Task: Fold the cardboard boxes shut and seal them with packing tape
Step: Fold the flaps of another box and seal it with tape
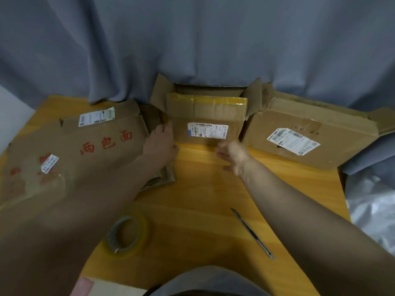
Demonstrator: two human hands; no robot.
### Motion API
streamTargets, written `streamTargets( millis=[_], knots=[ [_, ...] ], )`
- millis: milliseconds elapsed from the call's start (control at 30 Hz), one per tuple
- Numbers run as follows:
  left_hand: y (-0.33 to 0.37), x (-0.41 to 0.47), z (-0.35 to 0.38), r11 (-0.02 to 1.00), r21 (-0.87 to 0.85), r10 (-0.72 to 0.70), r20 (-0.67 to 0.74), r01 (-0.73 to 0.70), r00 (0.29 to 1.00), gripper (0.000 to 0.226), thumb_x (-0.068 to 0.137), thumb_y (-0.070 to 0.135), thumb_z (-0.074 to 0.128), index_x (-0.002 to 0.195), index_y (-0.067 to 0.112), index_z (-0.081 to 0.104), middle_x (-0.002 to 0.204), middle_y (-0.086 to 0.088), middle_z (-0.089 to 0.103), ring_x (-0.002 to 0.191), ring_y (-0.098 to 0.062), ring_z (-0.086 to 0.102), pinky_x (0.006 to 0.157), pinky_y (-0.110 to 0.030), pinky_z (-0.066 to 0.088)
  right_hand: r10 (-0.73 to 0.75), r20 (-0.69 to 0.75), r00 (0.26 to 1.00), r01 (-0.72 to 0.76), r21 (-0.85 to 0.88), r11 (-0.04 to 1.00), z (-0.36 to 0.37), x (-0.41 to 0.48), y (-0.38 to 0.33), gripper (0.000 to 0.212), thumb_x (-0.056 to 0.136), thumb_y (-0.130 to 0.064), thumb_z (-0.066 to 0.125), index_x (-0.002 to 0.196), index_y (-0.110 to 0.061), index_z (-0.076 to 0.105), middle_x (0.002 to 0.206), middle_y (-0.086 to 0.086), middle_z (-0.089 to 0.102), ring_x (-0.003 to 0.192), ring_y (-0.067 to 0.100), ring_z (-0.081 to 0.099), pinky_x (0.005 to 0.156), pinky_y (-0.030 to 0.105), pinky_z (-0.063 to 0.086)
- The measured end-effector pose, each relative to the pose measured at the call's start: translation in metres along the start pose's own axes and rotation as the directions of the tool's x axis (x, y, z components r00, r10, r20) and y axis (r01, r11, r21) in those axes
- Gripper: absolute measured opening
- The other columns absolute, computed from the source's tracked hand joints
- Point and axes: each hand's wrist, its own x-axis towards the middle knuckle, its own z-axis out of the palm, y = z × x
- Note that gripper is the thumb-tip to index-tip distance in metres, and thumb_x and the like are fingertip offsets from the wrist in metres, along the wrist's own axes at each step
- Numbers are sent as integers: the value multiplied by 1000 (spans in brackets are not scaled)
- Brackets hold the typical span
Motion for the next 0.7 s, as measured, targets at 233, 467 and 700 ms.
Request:
streamTargets(
  millis=[233,467,700],
  knots=[
    [-100,-52,12,857,-63,-490,206,511,847,92,82,51,64,149,11,15,153,-19,15,141,-39,15,112,-56,20,-86,160,983,141,-370,918,69,-8,29,24,88,-2,56,109,-8,67,116,11,66,107,25,61,63,21,41],
    [-179,-98,23,847,22,-509,323,532,797,123,70,49,77,149,29,-16,157,-15,-19,144,-35,-16,112,-64,7,-82,161,984,162,-586,794,131,-4,47,28,100,-26,46,117,-9,60,109,9,57,96,27,56,71,29,45],
    [-203,-108,31,896,43,-437,257,442,862,86,91,19,59,151,28,-2,160,-2,0,147,-25,-2,113,-62,9,59,151,987,15,-444,896,160,12,62,56,81,-26,75,128,-4,52,123,10,61,109,33,61,95,50,49]
  ],
)
